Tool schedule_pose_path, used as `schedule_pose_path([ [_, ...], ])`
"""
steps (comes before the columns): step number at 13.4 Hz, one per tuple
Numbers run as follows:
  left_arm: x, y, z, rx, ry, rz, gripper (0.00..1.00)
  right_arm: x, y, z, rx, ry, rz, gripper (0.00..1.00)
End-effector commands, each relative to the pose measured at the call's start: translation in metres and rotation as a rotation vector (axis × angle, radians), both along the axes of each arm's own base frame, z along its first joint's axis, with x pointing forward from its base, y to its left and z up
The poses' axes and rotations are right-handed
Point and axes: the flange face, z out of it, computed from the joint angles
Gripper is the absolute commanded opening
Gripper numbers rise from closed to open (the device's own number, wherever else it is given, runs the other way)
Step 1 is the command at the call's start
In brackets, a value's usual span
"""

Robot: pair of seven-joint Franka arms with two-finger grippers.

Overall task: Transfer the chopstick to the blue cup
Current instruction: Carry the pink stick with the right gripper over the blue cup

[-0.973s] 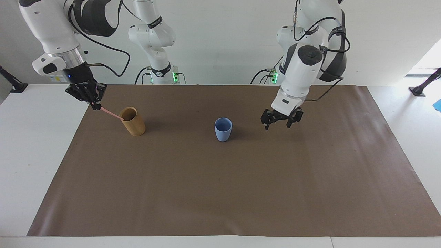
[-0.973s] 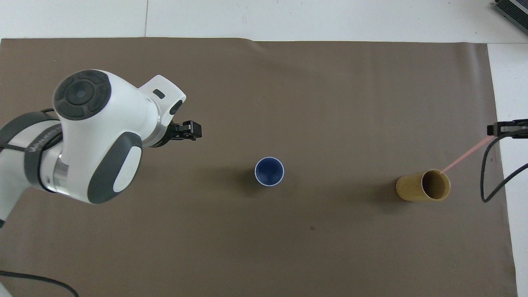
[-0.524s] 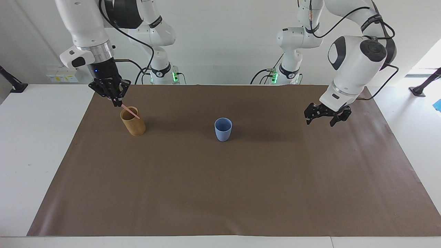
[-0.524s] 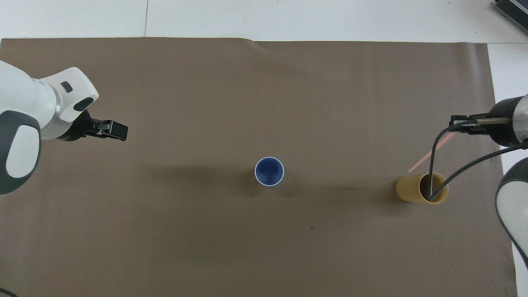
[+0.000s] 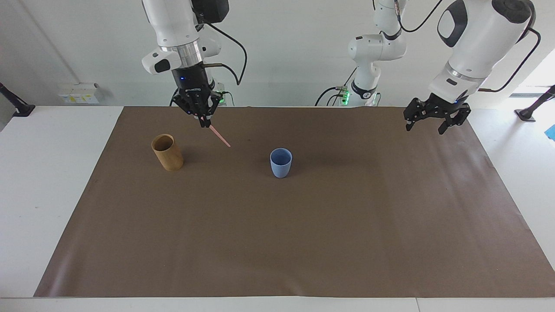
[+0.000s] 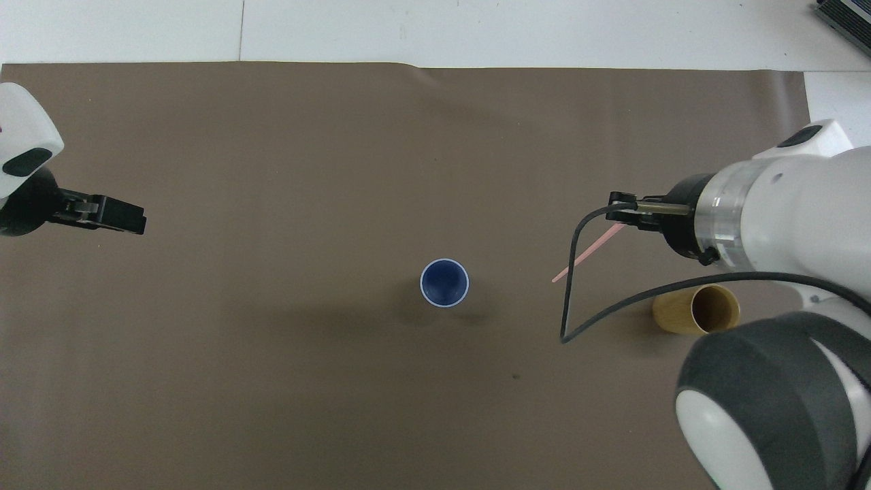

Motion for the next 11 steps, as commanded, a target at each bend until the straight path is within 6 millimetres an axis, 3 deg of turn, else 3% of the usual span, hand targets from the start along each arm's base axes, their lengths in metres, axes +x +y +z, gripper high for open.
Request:
schedule_pose_path([
  [1,-0.007,0.008,0.034,0.03,0.014,-0.005,1.0,-0.018,0.048,-0.002,0.029,-0.039,0.056,0.0],
  [3,-0.009,0.009,0.041,0.015,0.001,0.003,1.0,-0.029,0.084,-0.02,0.041,-0.073,0.082,0.0],
  [4,-0.017,0.018,0.047,0.014,-0.011,0.021,1.0,-0.034,0.1,-0.029,0.035,-0.088,0.093,0.0],
  [8,-0.023,0.018,0.043,0.006,0.001,0.019,1.0,-0.033,0.128,-0.068,0.013,-0.108,0.127,0.0],
  [11,-0.025,0.014,0.035,0.006,0.018,0.022,1.0,-0.022,0.133,-0.097,-0.006,-0.097,0.127,0.0],
])
